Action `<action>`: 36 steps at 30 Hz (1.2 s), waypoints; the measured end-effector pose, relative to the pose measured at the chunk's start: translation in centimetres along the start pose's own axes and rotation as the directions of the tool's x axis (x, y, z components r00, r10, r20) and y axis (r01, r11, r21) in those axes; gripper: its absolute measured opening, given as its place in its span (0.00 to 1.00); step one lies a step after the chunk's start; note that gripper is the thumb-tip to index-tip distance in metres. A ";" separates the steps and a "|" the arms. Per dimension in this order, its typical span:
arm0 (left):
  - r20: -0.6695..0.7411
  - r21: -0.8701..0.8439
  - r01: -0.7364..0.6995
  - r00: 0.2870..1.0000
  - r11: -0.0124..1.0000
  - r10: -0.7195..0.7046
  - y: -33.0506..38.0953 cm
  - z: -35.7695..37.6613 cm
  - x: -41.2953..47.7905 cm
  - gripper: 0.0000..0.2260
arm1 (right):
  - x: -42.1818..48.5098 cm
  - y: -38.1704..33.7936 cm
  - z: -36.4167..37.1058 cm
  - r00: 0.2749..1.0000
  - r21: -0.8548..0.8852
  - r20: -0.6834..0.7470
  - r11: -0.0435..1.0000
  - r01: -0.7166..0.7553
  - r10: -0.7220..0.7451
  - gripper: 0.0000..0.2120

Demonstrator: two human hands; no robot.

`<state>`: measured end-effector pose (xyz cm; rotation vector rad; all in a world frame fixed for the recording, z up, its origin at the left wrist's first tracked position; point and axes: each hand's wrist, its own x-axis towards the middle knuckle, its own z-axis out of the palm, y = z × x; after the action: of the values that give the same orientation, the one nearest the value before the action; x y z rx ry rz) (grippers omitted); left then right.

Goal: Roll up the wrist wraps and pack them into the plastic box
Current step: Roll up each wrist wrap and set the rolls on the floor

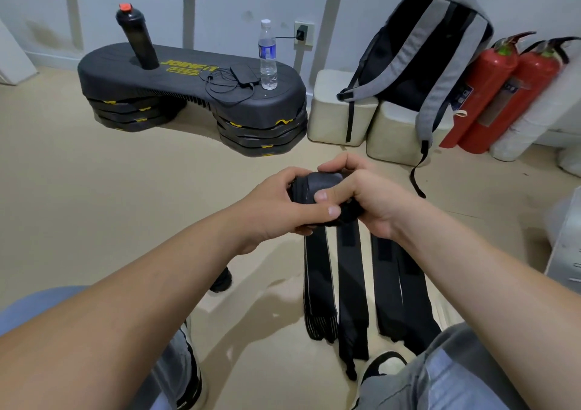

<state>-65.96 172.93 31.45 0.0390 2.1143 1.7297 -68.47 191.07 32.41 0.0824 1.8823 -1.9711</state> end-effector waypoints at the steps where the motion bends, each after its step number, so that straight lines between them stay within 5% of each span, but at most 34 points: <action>1: -0.017 0.011 -0.021 1.000 1.000 0.021 -0.2 0.3 0.0 0.30 | -0.3 0.0 -0.4 1.000 -0.018 0.015 1.000 0.018 -0.017 0.17; 8: 0.000 0.229 -0.107 0.994 0.967 0.110 -2.0 4.0 -1.4 0.26 | -3.3 1.6 -2.2 1.000 -0.125 -0.018 0.992 0.000 -0.002 0.03; 16: 0.136 0.300 -0.119 0.987 0.946 0.081 -5.7 6.7 -0.5 0.28 | -7.0 6.9 -4.9 0.998 -0.603 -0.065 0.796 -0.060 0.025 0.15; 23: 0.156 0.291 -0.023 0.988 0.957 -0.023 -12.4 8.3 0.6 0.27 | -5.4 12.3 -4.1 0.974 -0.628 -0.124 0.745 -0.226 0.190 0.17; 27: 0.038 0.363 0.132 0.987 0.922 -0.156 -19.2 6.1 0.2 0.27 | -2.3 15.6 -2.4 0.949 -0.785 -0.016 0.584 -0.207 0.314 0.20; 32: -0.233 0.332 0.480 0.876 0.812 -0.423 -28.2 1.1 -1.5 0.28 | 2.4 18.6 0.8 0.840 -0.945 0.123 0.322 -0.065 0.528 0.21; 36: -0.330 0.331 0.558 0.824 0.761 -0.461 -31.2 -2.8 -1.3 0.28 | 7.2 21.8 4.1 0.843 -0.914 0.121 0.390 -0.111 0.524 0.19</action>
<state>-58.52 162.76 2.78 -0.6001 2.3291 0.9794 -66.86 185.20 9.86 -0.2258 2.1332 -0.4664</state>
